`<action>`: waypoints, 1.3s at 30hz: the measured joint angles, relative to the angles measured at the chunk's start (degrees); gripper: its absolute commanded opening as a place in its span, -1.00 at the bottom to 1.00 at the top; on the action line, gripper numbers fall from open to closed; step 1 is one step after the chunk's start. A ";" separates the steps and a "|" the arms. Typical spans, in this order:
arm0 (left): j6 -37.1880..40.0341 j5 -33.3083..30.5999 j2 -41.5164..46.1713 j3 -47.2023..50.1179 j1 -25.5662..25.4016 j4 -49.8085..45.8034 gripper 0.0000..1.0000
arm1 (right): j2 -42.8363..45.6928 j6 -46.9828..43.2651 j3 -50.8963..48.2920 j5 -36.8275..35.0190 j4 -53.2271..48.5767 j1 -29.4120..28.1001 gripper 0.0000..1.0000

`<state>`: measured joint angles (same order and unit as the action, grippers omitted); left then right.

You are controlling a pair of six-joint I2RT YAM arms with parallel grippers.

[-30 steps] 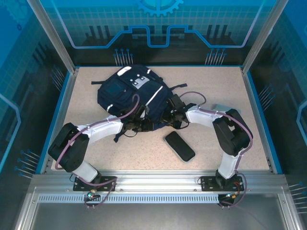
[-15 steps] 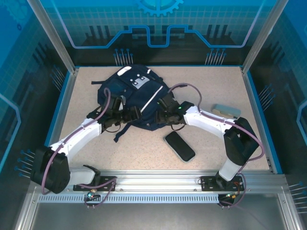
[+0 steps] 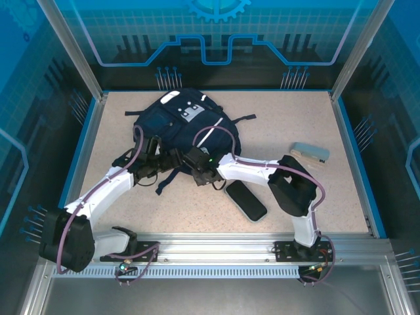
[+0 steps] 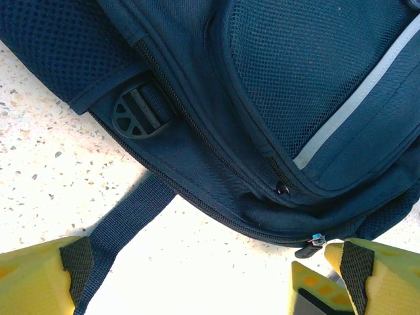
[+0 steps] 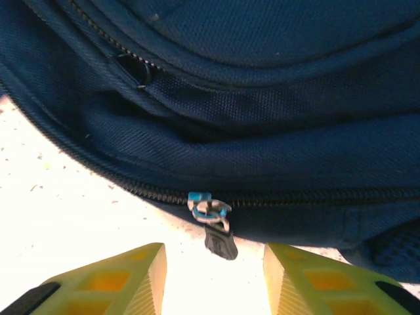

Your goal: Pack books, pencil case, and school supplies into a backpack

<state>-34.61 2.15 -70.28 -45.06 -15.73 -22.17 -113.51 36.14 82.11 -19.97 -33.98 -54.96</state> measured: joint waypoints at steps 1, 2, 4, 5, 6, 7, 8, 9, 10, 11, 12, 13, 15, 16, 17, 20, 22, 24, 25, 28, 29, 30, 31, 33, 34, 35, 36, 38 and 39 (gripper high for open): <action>-0.02 0.00 0.00 0.02 0.04 0.02 0.97 | -0.46 -0.13 0.20 -0.17 0.04 0.00 -0.23; 0.00 0.02 0.00 0.04 0.11 0.00 0.97 | -0.85 -0.31 0.42 -0.37 0.02 0.00 -0.25; -0.02 0.04 0.04 0.17 0.26 0.13 0.97 | -1.29 -0.55 0.81 -0.70 0.02 0.02 -0.30; -0.02 0.04 0.07 0.26 0.31 0.11 0.97 | -1.42 -0.63 1.01 -0.79 0.07 0.04 -0.31; -0.02 0.04 0.07 0.28 0.37 0.13 0.97 | -1.55 -0.70 1.18 -0.92 0.09 0.04 -0.32; -0.02 0.07 0.07 0.28 0.37 0.15 0.97 | -1.64 -0.83 1.31 -1.03 0.13 0.04 -0.34; -0.02 0.09 0.07 0.28 0.42 0.17 0.97 | -1.77 -1.01 1.51 -1.11 0.11 0.04 -0.36; -0.04 0.09 0.07 0.31 0.44 0.17 0.97 | -1.92 -1.20 1.68 -1.20 0.13 0.04 -0.39; -0.13 0.20 0.07 0.39 0.52 0.24 0.97 | -2.05 -1.42 1.84 -1.31 0.15 0.04 -0.44; -0.50 0.24 0.13 0.68 0.59 0.61 0.97 | -2.21 -1.62 1.90 -1.42 0.20 0.09 -0.48; -1.07 0.26 0.17 1.05 0.63 0.85 0.97 | -2.34 -1.86 1.92 -1.55 0.37 0.13 -0.51; -1.60 0.28 0.26 1.49 0.68 1.11 0.98 | -2.60 -1.95 2.03 -1.73 0.39 0.15 -0.55; -3.32 0.61 0.33 2.62 0.81 2.08 0.97 | -3.32 -2.10 2.54 -2.03 0.44 0.26 -0.63; -4.55 0.79 0.44 3.45 0.90 3.02 0.97 | -3.61 -2.16 2.71 -2.16 0.52 0.26 -0.69; -5.97 1.07 0.59 4.52 0.96 4.04 0.95 | -3.76 -2.14 2.75 -2.19 0.59 0.26 -0.76; -10.47 2.10 0.74 7.93 1.01 7.74 0.89 | -3.82 -2.16 2.75 -2.16 0.57 0.26 -0.93; -13.40 2.71 0.76 9.97 1.01 9.90 0.81 | -3.82 -2.32 2.75 -2.16 0.59 0.26 -0.98; -16.50 3.45 0.76 12.00 1.01 12.83 0.73 | -3.78 -2.38 2.75 -2.14 0.59 0.26 -1.00; -18.08 3.96 0.74 13.09 1.01 14.62 0.68 | -3.72 -2.38 2.75 -2.10 0.57 0.26 -1.00; -21.90 5.31 0.42 15.02 1.01 18.62 0.54 | -3.23 -2.38 2.62 -1.84 0.57 0.26 -1.00; -22.95 5.79 -0.09 15.34 1.01 20.09 0.47 | -2.95 -2.38 2.51 -1.64 0.55 0.26 -1.00; -24.02 6.27 -0.66 15.52 1.01 21.40 0.42 | -2.69 -2.38 2.38 -1.53 0.55 0.26 -1.00; -25.00 6.84 -1.44 15.76 1.01 23.17 0.35 | -2.23 -2.36 2.19 -1.25 0.52 0.26 -1.00; -26.99 7.76 -2.89 16.35 1.01 26.23 0.21 | -1.46 -2.36 2.10 -0.76 0.48 0.26 -1.00; -27.87 8.20 -3.80 16.76 1.01 28.11 0.15 | -1.01 -2.34 2.10 -0.55 0.46 0.26 -1.00; -28.65 8.37 -4.63 17.14 1.01 29.51 0.11 | -0.59 -2.34 2.10 -0.35 0.42 0.26 -1.00; -29.51 8.59 -5.33 17.44 1.01 30.71 0.07 | -0.24 -2.34 2.10 -0.13 0.37 0.26 -1.00; -30.77 8.98 -6.93 17.94 1.01 33.18 0.02 | 0.50 -2.34 1.95 0.50 0.37 0.26 -1.00; -31.43 9.27 -7.67 18.03 1.01 34.23 0.01 | 0.81 -2.32 1.86 0.79 0.37 0.26 -1.00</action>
<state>-66.04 11.42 -77.95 -27.03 -14.72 12.05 -112.71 33.82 83.96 -19.18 -33.61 -54.70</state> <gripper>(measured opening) 0.516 0.060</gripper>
